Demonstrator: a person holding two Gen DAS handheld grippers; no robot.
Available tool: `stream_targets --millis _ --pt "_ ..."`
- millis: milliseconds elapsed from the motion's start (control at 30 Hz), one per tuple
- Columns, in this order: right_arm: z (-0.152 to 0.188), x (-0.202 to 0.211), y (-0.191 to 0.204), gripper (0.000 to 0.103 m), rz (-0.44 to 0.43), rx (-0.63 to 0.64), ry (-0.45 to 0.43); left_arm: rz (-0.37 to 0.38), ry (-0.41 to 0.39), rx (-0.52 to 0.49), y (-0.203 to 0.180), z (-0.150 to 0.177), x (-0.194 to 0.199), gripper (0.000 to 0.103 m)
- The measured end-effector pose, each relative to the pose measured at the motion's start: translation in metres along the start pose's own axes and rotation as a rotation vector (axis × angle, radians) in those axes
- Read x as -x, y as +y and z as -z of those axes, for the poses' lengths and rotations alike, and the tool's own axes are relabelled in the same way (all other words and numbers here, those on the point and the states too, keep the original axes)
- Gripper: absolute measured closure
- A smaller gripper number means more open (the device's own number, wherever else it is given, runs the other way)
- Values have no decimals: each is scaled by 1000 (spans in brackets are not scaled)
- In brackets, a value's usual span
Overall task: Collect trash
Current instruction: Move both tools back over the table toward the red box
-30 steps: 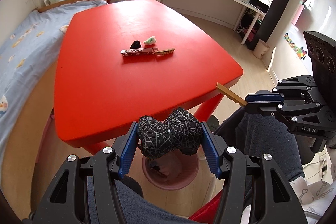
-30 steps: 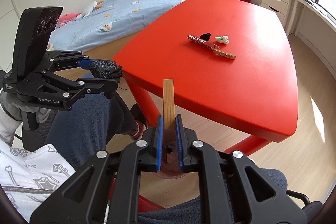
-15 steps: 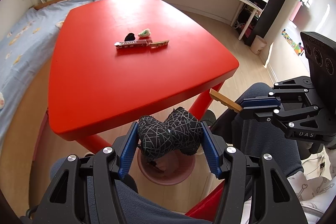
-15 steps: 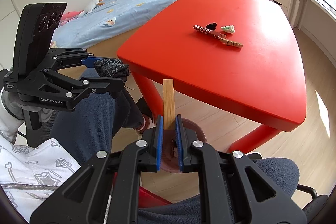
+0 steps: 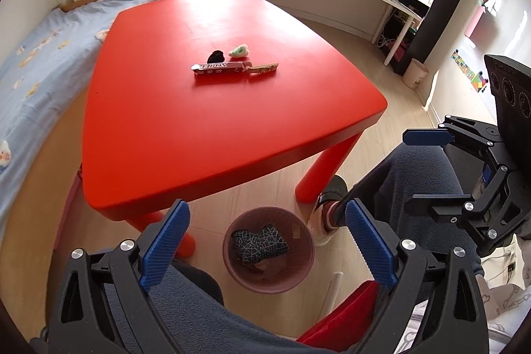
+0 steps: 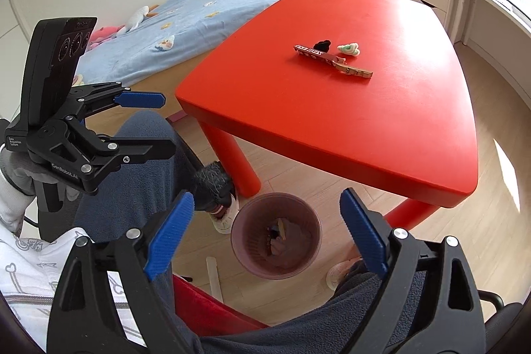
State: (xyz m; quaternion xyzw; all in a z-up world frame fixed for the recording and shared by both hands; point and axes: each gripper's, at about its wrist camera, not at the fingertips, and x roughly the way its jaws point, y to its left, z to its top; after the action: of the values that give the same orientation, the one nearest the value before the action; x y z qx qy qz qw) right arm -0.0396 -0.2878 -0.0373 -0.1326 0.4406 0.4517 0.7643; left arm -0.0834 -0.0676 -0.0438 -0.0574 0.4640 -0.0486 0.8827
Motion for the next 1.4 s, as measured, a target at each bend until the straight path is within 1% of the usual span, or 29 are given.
stream_targets --millis 33,100,267,1100,1400 --pt "0 -1 -1 6 10 -4 4 -5 2 6 2 0 0 8" --pt "0 -2 -3 5 25 -9 11 -10 7 13 4 0 -1 8" --pt "-2 -3 -6 4 24 -17 15 -23 7 25 7 0 1 8" --pt "-3 -6 -14 3 8 -44 15 -6 15 36 5 -1 -1 8" --pt "-12 -8 -18 3 6 -38 7 0 7 28 9 -12 -3 8"
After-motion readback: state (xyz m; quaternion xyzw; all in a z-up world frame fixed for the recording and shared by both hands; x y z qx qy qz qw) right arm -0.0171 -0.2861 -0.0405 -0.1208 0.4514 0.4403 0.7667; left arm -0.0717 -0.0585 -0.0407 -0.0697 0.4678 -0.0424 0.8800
